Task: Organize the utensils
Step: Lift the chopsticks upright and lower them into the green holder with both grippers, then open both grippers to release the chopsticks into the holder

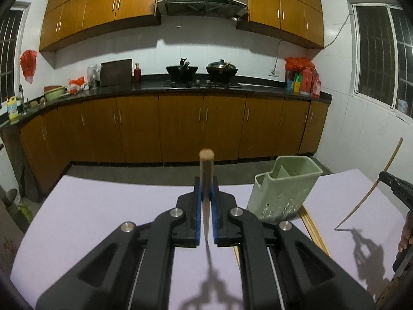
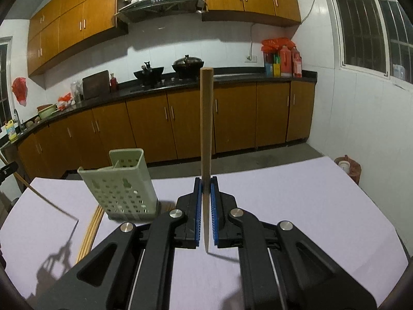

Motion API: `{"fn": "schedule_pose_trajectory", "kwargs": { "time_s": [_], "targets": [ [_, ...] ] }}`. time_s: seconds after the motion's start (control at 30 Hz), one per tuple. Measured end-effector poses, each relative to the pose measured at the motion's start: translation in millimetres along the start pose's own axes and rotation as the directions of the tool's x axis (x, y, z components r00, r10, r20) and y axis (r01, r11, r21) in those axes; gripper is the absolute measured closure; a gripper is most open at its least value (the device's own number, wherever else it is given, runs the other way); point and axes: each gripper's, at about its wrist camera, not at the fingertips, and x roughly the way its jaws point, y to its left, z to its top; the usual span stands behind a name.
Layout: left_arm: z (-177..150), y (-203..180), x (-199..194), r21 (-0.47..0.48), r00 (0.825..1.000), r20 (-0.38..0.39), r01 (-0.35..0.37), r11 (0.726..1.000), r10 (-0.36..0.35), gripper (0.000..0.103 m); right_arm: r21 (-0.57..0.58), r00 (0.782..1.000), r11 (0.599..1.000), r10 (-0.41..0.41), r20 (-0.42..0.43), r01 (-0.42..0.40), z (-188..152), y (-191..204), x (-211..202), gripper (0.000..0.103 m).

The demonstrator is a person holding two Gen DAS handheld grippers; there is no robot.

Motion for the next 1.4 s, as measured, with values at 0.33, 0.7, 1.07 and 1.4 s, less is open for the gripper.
{"fn": "schedule_pose_trajectory", "kwargs": {
  "time_s": [0.33,0.7,1.07,1.4],
  "targets": [
    [92,-19,-36,-0.047,0.97,0.231,0.088,0.995,-0.075,0.095,0.034,0.953,0.989,0.126,0.274,-0.14,83,23,-38,0.096],
    [128,-87,-19,-0.043,0.909,0.399,0.151,0.988,-0.122,0.095,-0.009,0.942,0.97,0.239,0.237,-0.244,71,62,8,0.096],
    [70,-104,70,-0.066,0.976,0.164,0.157,0.985,-0.144,0.092,0.021,0.969,0.971,0.236,0.074,-0.238,42,69,42,0.091],
    [70,-75,16,-0.112,0.963,0.242,0.153,0.982,-0.122,0.061,0.035,0.965,0.978,0.195,0.174,-0.204,56,48,-16,0.065]
  ]
}}
